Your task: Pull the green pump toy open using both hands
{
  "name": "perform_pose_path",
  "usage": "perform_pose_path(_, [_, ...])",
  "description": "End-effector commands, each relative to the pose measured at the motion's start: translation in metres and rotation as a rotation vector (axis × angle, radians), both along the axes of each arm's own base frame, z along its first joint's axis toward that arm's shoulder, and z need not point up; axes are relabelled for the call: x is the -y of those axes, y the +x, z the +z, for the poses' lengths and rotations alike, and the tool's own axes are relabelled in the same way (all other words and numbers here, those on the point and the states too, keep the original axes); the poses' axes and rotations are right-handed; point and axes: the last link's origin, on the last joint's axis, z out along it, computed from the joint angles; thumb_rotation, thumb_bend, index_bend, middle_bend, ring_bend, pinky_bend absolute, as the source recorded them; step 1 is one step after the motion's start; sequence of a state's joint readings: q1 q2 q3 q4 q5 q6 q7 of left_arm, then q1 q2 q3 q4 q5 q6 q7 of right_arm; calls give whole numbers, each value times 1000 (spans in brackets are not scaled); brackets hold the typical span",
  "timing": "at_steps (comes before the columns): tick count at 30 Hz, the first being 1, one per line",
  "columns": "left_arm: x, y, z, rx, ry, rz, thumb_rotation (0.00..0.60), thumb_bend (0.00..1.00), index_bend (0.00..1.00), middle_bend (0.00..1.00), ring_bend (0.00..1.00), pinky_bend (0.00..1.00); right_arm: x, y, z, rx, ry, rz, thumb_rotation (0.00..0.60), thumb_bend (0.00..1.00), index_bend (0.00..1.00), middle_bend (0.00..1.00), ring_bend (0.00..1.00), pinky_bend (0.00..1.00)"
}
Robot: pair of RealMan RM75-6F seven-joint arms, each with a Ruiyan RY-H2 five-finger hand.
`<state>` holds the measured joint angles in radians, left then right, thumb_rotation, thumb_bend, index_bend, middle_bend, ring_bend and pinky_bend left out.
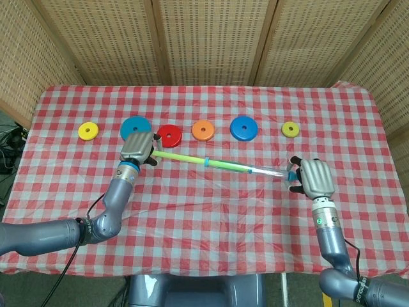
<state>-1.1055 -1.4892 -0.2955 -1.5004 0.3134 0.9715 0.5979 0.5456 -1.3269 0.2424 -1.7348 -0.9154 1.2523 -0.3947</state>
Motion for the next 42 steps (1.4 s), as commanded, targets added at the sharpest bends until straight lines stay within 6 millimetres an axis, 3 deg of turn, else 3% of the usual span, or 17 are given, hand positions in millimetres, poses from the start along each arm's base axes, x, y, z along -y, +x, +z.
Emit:
perform_pose_path(1, [0,-3,2,-8,4,2,600,530,847,940,855,732,-1,-5,6,-4,-16,-10,600,498,658,1000,926,474])
perform_pose_path(29, [-2,-23,16,-56,30,34,600,530,845,940,855,732,8,-31,40,44,-103,-95,600,497,660,1000,926,474])
perform_pose_path(42, [0,-21,17,-63,29,26,600,530,845,940,855,732,11,-41,48,53,-121,-124,600,496,660,1000,926,474])
